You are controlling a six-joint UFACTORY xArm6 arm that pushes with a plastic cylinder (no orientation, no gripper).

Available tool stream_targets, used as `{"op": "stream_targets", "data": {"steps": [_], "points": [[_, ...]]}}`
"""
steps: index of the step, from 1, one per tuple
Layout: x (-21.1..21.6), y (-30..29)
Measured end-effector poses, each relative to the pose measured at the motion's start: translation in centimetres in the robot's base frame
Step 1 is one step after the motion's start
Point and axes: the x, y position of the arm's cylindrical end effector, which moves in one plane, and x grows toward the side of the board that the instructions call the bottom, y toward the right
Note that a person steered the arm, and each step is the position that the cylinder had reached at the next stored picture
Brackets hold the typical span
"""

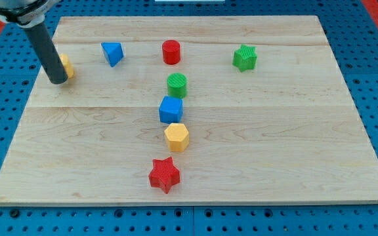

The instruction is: Point your arm at red star

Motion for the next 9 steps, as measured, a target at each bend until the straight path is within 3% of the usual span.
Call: {"op": "stream_targets", "data": {"steps": [3,4,5,9], "points": [[-2.6,0.0],[2.7,1.6],[4.5,1.8],[8.3,-1.0]]}}
